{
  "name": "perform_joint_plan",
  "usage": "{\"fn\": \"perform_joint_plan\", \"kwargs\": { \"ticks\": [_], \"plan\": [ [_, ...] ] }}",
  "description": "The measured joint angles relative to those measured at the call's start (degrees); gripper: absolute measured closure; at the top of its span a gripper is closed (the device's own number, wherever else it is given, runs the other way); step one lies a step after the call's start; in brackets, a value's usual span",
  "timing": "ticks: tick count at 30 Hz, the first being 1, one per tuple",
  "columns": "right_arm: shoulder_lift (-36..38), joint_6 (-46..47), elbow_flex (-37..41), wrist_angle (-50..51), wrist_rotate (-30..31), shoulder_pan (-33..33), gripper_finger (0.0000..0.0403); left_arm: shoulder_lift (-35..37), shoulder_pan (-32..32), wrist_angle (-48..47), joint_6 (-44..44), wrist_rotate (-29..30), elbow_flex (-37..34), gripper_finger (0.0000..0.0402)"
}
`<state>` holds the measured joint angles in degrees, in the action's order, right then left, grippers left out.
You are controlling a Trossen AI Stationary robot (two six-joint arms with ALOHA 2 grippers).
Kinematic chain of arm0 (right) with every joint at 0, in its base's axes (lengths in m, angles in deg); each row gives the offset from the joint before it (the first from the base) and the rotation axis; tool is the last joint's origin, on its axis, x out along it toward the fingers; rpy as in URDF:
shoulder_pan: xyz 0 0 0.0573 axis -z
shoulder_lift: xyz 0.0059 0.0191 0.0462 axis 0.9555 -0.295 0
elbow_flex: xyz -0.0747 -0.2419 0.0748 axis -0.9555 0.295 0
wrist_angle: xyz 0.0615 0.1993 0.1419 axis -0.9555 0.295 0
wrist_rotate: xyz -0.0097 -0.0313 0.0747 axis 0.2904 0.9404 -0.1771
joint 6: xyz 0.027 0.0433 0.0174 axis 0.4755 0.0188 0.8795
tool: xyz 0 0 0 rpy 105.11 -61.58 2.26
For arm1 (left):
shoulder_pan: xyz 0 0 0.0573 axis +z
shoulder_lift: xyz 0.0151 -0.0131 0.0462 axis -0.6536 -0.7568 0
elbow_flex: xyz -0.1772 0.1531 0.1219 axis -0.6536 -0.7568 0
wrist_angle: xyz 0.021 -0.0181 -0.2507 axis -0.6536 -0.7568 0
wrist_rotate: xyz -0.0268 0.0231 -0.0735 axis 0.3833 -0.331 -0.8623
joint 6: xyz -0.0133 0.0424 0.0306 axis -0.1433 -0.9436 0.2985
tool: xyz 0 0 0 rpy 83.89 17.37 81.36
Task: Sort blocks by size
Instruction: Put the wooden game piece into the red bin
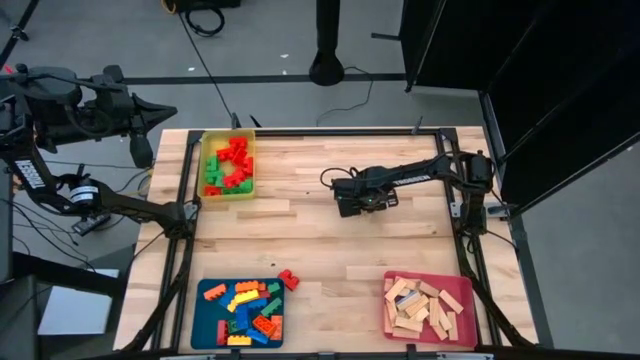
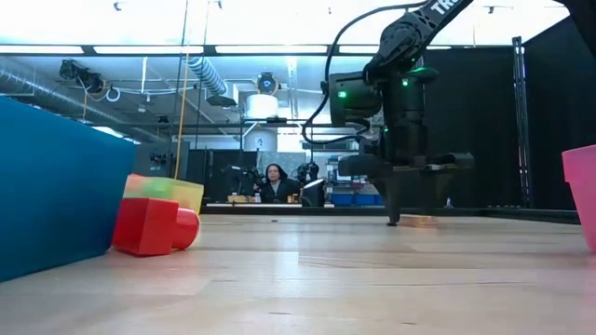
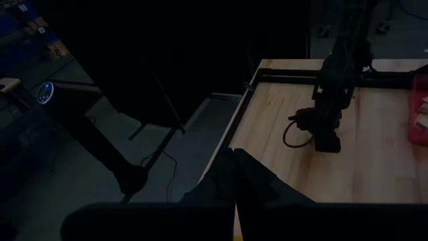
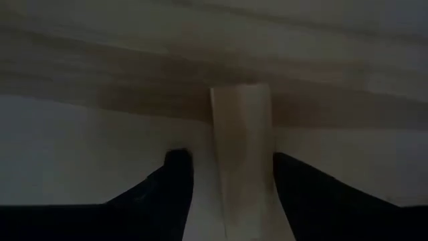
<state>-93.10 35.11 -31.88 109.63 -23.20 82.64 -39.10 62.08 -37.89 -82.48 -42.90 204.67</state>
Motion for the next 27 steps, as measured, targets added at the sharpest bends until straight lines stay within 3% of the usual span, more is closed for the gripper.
{"fn": "perform_joint_plan", "kwargs": {
  "ticks": [4,9,17,23,27],
  "plan": [
    [0.0,-3.66,0.16,-0.31,0.6,0.02,0.0209,0.0,-0.01,0.0,0.0,0.0,0.0,0.0399],
    [0.44,-5.99,2.26,-1.69,-2.59,0.61,0.0289,0.0,0.01,0.0,0.0,0.0,0.0,0.0399],
    [0.28,-10.13,0.9,-1.08,-3.31,-0.62,0.0286,0.0,0.0,0.0,0.0,-0.02,0.0,0.0399],
    [0.15,-14.75,-6.78,2.05,-7.53,-4.85,0.0286,0.0,0.01,0.0,0.02,-0.02,0.0,0.0399],
    [0.17,-14.58,-13.09,7.2,-8.14,-11.29,0.0286,-0.15,-0.01,0.0,0.03,-0.02,0.0,0.0399]
  ]
}}
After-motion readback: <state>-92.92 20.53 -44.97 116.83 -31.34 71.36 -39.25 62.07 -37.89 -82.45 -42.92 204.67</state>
